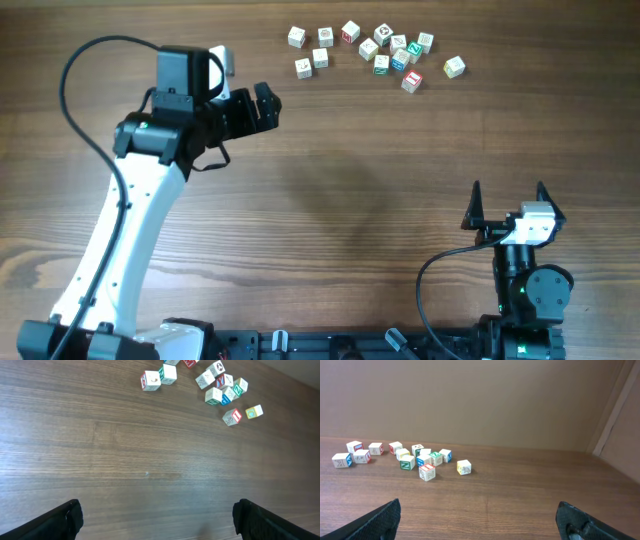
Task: Form a tower
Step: 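Raise the left arm and reach toward the block cluster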
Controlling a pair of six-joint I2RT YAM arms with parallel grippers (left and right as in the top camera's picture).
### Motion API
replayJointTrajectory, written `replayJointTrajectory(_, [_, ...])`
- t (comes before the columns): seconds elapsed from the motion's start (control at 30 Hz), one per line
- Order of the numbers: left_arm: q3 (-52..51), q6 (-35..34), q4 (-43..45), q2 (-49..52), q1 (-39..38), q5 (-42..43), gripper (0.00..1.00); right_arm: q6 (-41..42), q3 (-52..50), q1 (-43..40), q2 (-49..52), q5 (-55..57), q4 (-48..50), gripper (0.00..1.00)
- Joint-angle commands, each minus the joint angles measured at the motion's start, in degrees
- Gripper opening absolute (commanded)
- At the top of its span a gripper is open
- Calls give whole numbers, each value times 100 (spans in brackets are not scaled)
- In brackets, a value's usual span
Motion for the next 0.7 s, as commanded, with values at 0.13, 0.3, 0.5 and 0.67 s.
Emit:
replayJointTrajectory(0.13, [153, -13, 345, 420, -365, -514, 100, -50, -7, -22, -46, -90, 9, 100])
replayJointTrajectory(0.3, [153, -15, 868, 973, -531, -691, 100, -50, -7, -22, -46, -92, 9, 100])
replayJointTrajectory(0.5, [166, -13, 2468, 1718, -789, -841, 100, -50, -7, -22, -46, -90, 9, 99])
replayJointTrajectory(0.67, [1580, 275, 2149, 3021, -1001, -1768, 100, -48, -7, -22, -46, -92, 9, 100])
